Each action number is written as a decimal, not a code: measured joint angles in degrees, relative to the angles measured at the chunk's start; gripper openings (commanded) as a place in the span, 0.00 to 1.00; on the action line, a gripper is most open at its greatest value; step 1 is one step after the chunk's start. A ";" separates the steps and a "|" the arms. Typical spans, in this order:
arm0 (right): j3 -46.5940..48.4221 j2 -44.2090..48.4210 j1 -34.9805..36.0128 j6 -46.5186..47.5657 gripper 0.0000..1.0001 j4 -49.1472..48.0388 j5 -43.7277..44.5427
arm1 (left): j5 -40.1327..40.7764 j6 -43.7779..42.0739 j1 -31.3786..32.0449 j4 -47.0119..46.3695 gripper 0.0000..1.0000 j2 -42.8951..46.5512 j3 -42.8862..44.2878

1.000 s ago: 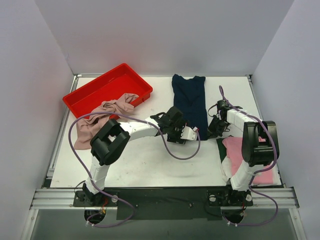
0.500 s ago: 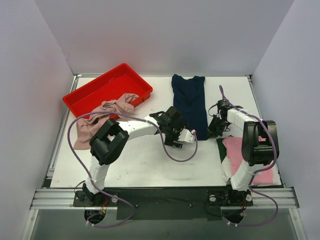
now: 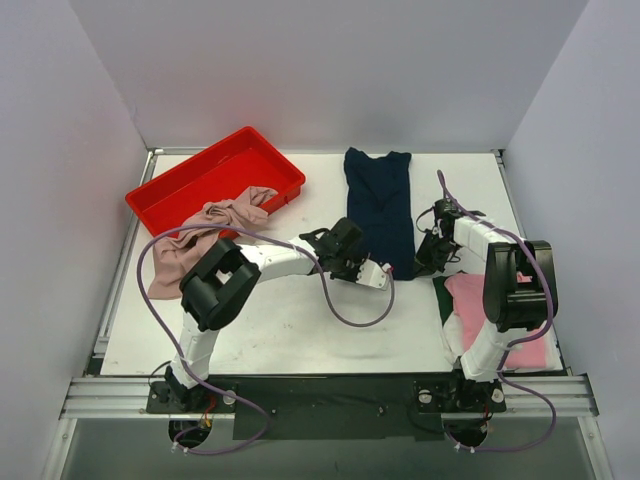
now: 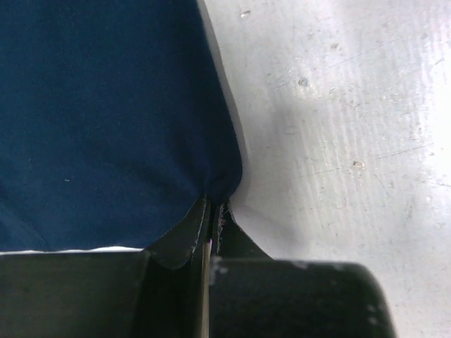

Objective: Fold and stack the t-shirts
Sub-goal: Grab one side of the 2/3 rectangular tshirt with both arms, then fold the long partially folded tshirt into a neat square

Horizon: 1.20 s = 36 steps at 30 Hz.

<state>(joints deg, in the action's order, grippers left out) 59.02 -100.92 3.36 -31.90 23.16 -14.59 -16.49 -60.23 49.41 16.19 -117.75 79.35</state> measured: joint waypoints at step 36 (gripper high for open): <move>0.48 46.95 25.16 -4.57 0.00 33.94 -9.51 | -22.14 22.29 0.33 50.97 0.00 31.63 3.76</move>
<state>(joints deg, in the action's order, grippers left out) 59.51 -53.98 28.51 -36.47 57.10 -24.10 -38.63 -37.93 49.74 67.16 -86.13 83.11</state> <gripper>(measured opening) 0.018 0.034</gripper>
